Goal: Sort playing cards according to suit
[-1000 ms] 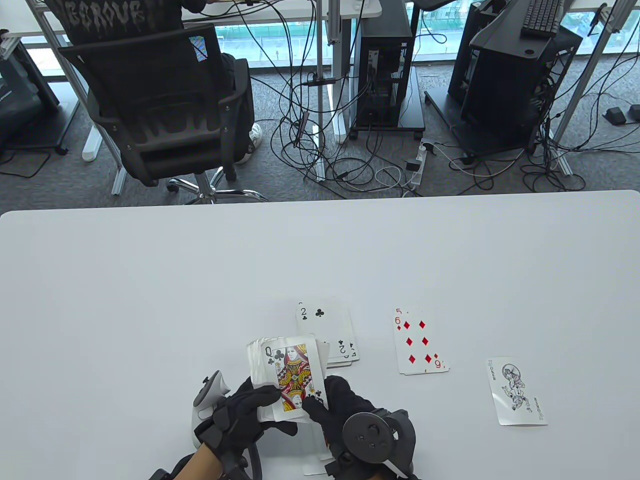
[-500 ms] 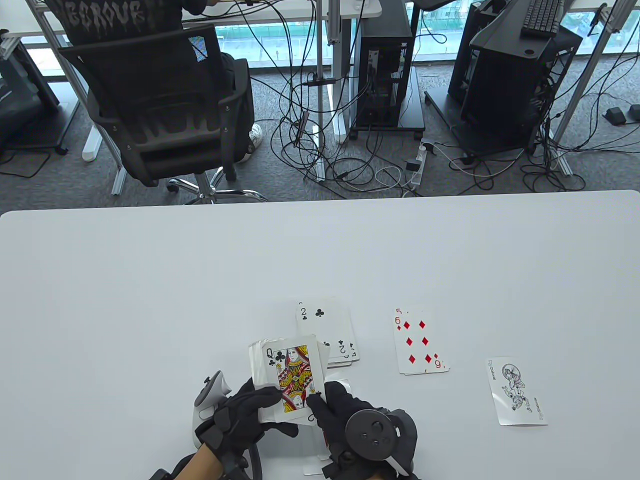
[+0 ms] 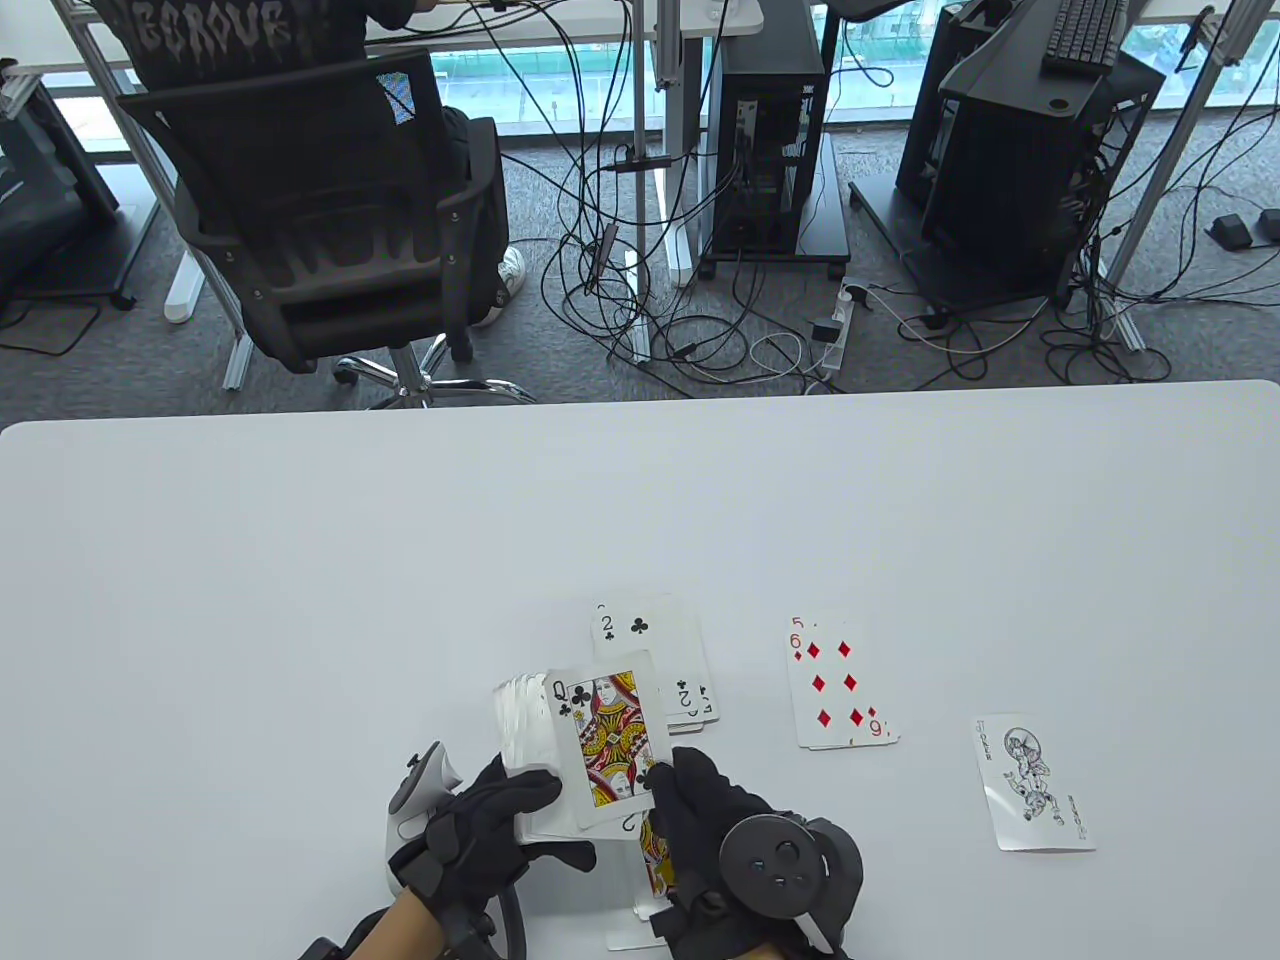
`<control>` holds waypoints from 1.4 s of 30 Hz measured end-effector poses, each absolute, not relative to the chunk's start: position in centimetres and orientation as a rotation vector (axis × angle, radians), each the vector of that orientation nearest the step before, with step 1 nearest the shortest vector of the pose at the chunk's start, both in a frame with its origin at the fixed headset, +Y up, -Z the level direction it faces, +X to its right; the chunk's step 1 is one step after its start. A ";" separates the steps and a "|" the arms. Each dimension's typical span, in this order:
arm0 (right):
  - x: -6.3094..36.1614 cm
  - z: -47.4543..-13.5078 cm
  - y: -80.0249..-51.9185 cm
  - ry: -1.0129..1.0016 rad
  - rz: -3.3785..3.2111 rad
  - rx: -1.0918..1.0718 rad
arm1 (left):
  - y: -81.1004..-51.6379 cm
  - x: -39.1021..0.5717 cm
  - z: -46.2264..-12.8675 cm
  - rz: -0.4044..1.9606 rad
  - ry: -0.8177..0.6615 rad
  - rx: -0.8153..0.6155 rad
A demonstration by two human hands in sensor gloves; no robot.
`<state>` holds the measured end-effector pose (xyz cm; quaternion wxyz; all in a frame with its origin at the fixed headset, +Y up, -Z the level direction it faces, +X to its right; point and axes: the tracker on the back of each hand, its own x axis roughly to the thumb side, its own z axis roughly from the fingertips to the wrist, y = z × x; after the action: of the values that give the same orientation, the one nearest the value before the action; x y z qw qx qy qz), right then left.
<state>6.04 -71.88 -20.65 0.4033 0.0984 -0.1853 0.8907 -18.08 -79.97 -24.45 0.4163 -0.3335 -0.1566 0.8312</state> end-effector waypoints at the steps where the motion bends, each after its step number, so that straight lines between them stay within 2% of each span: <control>1: 6.4 -20.8 -71.8 -0.478 2.244 0.224 | -79.9 -18.1 -24.5 2.091 -0.393 -0.833; 13: 11.2 -21.8 -71.4 -0.534 2.098 0.017 | -79.5 -19.1 -24.8 2.156 -0.382 -0.757; 22: 9.9 -27.2 -74.4 -0.238 2.276 -0.111 | -79.4 -19.6 -25.0 2.179 -0.367 -0.721; 30: 7.5 -33.2 -75.2 0.013 2.402 -0.186 | -79.3 -19.6 -24.9 2.192 -0.347 -0.716; 36: 5.0 -35.3 -75.6 0.212 2.777 -0.249 | -79.5 -19.9 -25.0 2.209 -0.320 -0.703; 42: 3.8 -35.7 -77.1 0.286 2.998 -0.246 | -79.5 -19.8 -25.0 2.207 -0.305 -0.702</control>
<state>3.82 -77.10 -35.74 0.0599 -0.0814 0.0944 0.9904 -19.85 -79.46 -25.00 0.3922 -0.2763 -0.1201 0.8691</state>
